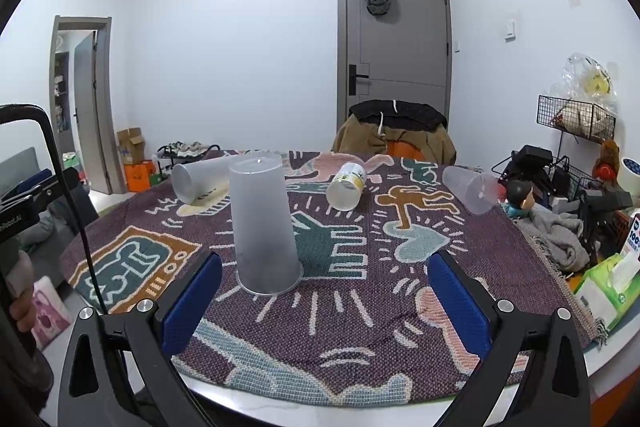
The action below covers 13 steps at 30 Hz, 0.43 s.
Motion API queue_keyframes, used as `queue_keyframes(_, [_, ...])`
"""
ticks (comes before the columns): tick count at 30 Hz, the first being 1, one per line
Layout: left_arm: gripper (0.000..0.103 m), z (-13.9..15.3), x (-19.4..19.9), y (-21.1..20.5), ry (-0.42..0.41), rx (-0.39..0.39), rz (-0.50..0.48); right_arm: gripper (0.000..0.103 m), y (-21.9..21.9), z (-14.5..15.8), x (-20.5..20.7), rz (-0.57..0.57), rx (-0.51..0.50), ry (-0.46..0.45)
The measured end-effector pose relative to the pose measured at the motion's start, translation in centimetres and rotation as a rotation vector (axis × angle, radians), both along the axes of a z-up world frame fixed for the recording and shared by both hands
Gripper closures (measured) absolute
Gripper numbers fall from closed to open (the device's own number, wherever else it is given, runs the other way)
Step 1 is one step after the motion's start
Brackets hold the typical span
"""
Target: Flip cup upside down
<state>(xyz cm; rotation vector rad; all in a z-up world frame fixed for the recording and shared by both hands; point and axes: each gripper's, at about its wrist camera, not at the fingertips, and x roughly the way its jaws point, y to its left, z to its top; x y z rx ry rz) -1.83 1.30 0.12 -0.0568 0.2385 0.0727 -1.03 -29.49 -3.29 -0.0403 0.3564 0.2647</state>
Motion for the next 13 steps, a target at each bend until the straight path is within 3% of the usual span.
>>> queue_keyframes(13, [0.0, 0.07, -0.26, 0.22, -0.005, -0.01, -0.009, 0.0, -0.06, 0.01, 0.04, -0.004, 0.002, 0.003])
